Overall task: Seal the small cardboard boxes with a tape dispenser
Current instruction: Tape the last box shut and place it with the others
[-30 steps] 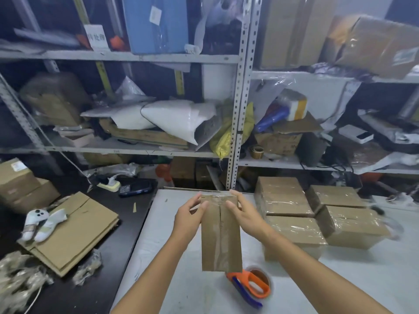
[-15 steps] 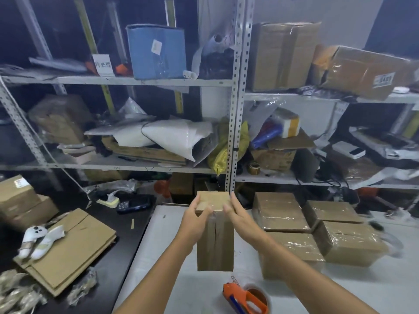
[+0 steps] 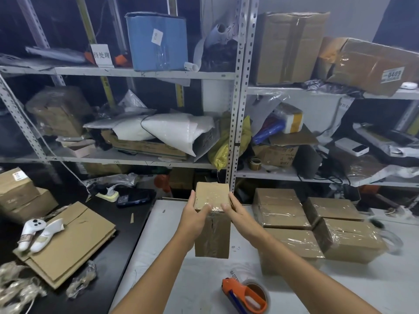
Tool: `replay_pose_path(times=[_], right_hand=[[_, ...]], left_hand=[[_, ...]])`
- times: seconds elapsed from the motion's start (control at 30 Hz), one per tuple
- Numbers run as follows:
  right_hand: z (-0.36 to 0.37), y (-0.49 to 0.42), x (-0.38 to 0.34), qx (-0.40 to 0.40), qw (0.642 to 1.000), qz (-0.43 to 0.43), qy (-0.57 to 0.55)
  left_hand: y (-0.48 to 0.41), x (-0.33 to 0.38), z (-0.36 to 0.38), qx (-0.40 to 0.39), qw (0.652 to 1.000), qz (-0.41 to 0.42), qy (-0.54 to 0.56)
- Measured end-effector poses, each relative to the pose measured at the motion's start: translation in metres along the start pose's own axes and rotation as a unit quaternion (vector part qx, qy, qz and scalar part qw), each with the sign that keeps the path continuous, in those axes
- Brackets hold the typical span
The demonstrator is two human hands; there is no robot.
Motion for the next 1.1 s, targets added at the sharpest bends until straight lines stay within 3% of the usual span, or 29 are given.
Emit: replay_pose_path(times=[0.23, 0.53, 0.83, 1.1], right_hand=[[-0.006, -0.006, 0.012, 0.000, 0.998, 0.054, -0.030], [-0.003, -0.005, 0.011, 0.017, 0.999, 0.031, -0.012], [-0.020, -0.016, 0.022, 0.042, 0.998, 0.037, -0.031], [0.000, -0.010, 0.019, 0.033, 0.999, 0.030, -0.005]], left_hand=[[-0.005, -0.006, 0.003, 0.003, 1.000, -0.012, 0.026], [-0.003, -0.008, 0.014, -0.002, 1.000, -0.009, 0.013], [-0.009, -0.005, 0.017, -0.075, 0.996, -0.026, 0.046], [-0.012, -0.019, 0.018, -0.041, 0.999, -0.034, -0.003]])
Point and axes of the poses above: each hand's wrist, its own y-axis away from the middle knuckle, its own z-axis out of the palm, x = y × z, the point moved 9 cm from there along -y, towards the middle knuckle, and after that the axes turned 11 degrees about x, right-handed, at the moved point
